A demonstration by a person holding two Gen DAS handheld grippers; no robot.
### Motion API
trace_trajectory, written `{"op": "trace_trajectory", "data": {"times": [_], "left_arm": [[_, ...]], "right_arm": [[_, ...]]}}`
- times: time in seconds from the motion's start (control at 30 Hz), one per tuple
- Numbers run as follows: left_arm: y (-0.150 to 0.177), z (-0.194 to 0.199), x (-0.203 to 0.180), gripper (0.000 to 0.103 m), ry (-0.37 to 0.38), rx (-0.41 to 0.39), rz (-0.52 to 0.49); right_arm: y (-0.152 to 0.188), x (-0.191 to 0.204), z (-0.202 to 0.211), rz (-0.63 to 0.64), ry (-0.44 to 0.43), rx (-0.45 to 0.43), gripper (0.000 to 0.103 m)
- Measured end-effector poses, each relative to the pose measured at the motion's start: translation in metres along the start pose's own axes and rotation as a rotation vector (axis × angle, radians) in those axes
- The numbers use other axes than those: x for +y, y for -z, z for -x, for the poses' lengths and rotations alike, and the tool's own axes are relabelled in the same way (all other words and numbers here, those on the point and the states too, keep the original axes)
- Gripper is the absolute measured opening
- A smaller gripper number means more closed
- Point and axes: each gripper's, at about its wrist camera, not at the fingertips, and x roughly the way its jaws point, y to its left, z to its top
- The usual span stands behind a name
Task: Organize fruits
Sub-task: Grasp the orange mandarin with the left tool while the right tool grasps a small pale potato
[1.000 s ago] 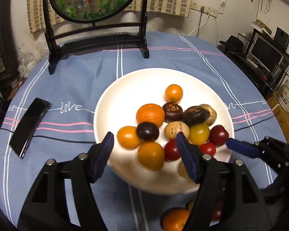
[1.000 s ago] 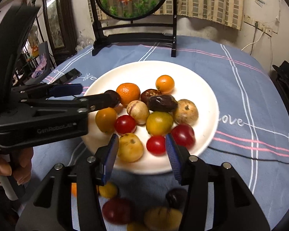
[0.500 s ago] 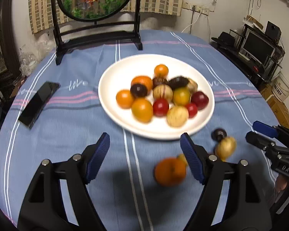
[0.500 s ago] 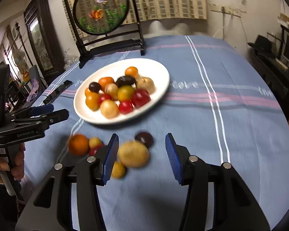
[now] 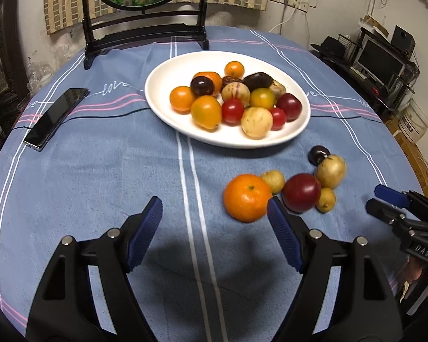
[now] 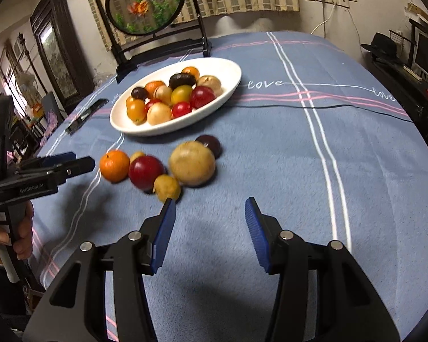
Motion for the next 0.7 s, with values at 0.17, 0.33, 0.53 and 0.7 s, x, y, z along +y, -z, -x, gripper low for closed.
{"op": "trace_trajectory", "data": {"times": [0.17, 0.33, 0.53, 0.7], "left_arm": [[0.005, -0.008, -0.015, 0.078, 0.036, 0.025, -0.056], [0.008, -0.028, -0.027, 0.063, 0.042, 0.063, -0.091], [0.004, -0.046, -0.03, 0.049, 0.04, 0.088, -0.115], [-0.004, -0.053, -0.031, 0.049, 0.045, 0.082, -0.144]], "right_arm": [[0.003, 0.003, -0.003, 0.0, -0.018, 0.006, 0.051], [0.003, 0.005, -0.005, 0.005, -0.036, 0.013, 0.051], [0.004, 0.005, -0.009, 0.009, -0.044, 0.027, 0.051], [0.003, 0.015, -0.017, 0.035, -0.05, 0.052, 0.051]]}}
